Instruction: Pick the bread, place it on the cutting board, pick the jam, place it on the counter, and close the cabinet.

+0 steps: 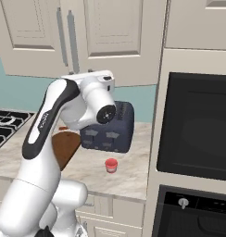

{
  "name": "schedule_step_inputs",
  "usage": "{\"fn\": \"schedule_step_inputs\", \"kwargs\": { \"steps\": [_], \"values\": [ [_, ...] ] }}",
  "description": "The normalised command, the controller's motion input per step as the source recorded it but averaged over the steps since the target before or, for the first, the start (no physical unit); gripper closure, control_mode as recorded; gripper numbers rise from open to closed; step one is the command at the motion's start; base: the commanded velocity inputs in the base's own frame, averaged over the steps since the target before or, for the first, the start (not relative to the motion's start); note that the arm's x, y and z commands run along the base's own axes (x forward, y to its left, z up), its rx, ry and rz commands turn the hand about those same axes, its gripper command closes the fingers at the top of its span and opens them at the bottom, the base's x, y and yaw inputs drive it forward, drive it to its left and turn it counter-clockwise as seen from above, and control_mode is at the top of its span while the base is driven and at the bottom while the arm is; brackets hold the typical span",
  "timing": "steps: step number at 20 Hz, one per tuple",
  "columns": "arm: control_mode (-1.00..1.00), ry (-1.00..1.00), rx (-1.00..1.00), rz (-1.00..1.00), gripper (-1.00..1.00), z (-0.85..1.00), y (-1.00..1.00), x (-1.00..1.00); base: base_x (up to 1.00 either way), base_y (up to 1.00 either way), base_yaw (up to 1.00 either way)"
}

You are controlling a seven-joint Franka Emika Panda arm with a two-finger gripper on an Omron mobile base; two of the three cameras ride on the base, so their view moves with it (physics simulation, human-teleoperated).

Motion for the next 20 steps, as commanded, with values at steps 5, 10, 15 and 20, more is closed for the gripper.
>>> {"fn": "schedule_step_inputs", "kwargs": {
  "steps": [5,10,15,20],
  "values": [
    [-1.0,0.0,0.0,-0.08,-1.0,0.0,0.0,0.23,0.0,0.0,0.0],
    [-1.0,-0.01,0.0,-0.04,-1.0,0.0,0.0,0.25,0.0,0.0,0.0],
    [-1.0,-0.03,0.0,-0.01,-1.0,0.0,0.0,0.27,0.0,0.0,0.0],
    [-1.0,-0.01,0.0,-0.01,-1.0,0.0,0.0,0.24,0.0,0.0,0.0]
  ]
}}
